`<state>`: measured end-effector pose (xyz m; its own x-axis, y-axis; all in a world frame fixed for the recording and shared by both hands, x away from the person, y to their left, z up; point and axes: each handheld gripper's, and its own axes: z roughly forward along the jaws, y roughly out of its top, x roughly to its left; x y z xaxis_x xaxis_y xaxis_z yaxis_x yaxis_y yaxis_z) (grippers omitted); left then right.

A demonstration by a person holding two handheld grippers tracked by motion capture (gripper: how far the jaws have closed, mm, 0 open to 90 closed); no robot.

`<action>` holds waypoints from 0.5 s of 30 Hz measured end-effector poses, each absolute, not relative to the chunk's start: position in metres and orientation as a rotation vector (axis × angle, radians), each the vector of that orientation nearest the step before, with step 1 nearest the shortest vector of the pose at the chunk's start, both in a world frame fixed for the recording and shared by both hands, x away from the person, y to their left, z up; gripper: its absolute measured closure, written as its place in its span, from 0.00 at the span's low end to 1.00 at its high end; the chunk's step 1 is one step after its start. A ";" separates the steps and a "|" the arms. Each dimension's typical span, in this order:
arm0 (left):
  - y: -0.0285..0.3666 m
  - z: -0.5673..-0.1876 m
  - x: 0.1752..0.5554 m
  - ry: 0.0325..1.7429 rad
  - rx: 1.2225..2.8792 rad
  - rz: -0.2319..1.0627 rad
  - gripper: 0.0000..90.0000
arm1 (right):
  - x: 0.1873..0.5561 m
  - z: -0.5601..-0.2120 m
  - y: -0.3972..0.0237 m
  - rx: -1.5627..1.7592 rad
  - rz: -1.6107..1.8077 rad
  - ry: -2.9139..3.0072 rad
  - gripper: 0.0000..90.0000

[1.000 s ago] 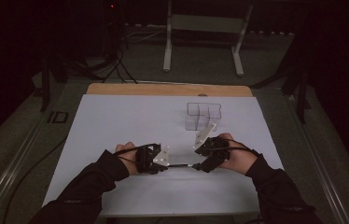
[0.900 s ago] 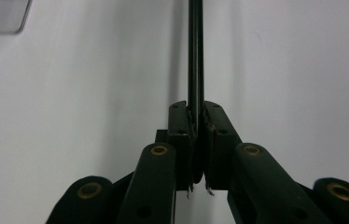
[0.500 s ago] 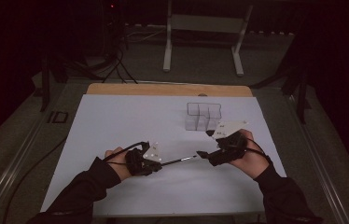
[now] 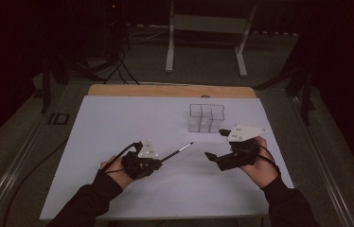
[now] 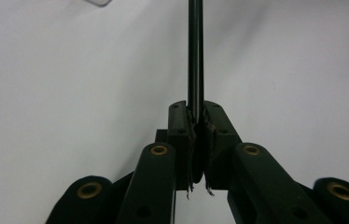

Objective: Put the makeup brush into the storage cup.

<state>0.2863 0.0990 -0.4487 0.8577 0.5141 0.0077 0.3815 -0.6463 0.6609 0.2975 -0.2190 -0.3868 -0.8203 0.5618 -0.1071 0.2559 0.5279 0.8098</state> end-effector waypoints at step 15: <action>0.117 -0.459 0.288 0.836 1.982 0.139 0.94 | 0.295 -0.396 -0.222 0.768 1.294 2.338 0.12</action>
<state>0.2882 0.1172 -0.4589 0.7601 0.6073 -0.2310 0.4994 -0.3187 0.8056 0.2947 -0.2222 -0.3956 -0.7878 0.6140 -0.0483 0.2850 0.4330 0.8551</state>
